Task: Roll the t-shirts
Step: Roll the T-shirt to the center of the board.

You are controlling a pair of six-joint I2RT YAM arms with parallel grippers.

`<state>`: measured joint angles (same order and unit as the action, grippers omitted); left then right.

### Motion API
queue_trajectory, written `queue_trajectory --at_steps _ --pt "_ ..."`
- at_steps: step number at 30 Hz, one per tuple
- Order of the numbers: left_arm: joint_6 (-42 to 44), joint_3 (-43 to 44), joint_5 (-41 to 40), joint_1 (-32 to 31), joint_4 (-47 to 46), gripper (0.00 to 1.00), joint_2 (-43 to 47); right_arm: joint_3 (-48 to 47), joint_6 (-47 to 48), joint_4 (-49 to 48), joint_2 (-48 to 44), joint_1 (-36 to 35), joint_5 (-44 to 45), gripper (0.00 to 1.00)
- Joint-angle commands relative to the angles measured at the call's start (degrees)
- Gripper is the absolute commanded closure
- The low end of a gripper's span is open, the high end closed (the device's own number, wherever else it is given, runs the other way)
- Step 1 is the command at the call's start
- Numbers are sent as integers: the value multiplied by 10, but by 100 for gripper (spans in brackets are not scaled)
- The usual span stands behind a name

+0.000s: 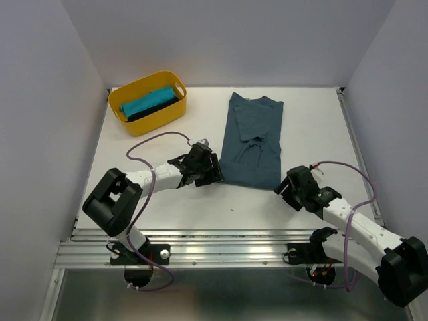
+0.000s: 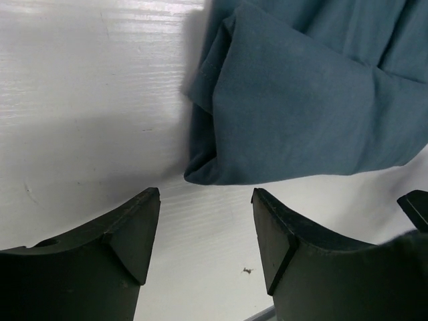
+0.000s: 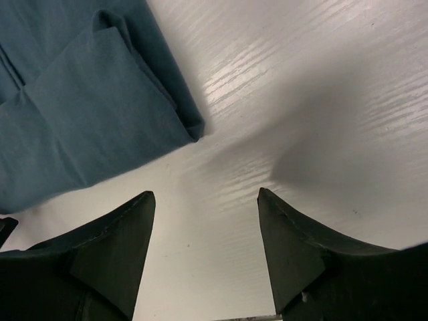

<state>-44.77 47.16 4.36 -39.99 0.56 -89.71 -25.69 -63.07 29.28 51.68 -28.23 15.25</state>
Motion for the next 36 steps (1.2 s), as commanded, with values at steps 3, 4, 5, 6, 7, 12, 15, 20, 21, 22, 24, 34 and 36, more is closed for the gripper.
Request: queue_trajectory --at_steps 3,4,5,6,7,12,15,20,21,22,24,34,36 --pt "-22 -24 10 10 -58 34 -13 8 17 -85 39 28 -17 34" --pt "-24 -27 13 11 -63 34 -15 10 20 -92 43 35 -22 34" --pt "-24 -29 16 14 -68 34 -16 11 21 -105 51 41 -26 35" --pt "-24 -29 19 15 -73 34 -18 13 22 -110 55 41 -30 36" --pt "-25 -30 23 16 -75 35 -24 15 23 -113 59 49 -31 38" --pt "-31 -37 27 21 -86 42 -34 20 30 -131 76 61 -39 45" --pt "-32 -38 28 22 -90 50 -42 21 38 -138 81 66 -35 50" --pt "-33 -34 30 25 -92 63 -49 17 51 -152 105 71 -39 60" --pt "-33 -33 29 25 -92 66 -49 18 52 -154 108 71 -40 64" --pt "-33 -32 29 25 -91 72 -49 17 53 -156 113 71 -41 66" --pt "-33 -30 28 25 -88 78 -49 19 53 -162 117 71 -43 73" --pt "-22 0 34 30 -42 100 -49 5 73 -163 104 71 -64 99" --pt "-22 2 34 30 -29 100 -46 2 74 -161 101 71 -76 99"
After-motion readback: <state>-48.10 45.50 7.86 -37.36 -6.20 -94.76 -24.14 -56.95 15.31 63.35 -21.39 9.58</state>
